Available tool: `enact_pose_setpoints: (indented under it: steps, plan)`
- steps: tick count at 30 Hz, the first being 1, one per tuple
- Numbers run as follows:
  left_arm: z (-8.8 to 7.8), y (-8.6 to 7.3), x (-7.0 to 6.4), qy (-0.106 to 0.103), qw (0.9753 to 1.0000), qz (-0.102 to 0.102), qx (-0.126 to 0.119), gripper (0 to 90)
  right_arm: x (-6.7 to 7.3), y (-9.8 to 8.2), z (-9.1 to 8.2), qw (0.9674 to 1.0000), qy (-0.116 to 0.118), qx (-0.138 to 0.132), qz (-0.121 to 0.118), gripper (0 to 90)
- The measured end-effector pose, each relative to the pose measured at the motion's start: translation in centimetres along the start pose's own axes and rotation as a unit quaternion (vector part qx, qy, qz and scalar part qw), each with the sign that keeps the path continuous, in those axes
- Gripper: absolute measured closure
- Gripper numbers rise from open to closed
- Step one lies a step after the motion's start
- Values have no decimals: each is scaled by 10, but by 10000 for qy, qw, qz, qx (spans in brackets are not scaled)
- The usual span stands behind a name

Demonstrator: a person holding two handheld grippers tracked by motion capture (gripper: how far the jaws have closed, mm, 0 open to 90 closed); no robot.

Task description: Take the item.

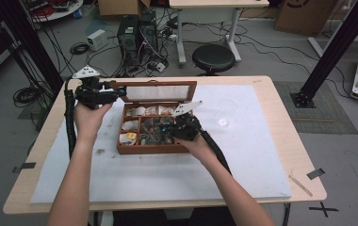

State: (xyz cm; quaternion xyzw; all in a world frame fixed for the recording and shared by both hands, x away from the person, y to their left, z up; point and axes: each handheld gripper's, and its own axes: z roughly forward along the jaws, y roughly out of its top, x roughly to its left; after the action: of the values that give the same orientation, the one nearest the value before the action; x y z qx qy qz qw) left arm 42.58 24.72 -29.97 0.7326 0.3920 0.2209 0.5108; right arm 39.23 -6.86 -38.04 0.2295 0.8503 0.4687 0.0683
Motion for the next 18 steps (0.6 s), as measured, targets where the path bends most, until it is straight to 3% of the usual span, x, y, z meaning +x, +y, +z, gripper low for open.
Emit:
enact_pose_setpoints:
  steps: [18]
  plan:
    - [0, 0, 0, -2, 10000, -4, 1, 424, -11, 8, -42, 9988, -111, -468, 47, 900]
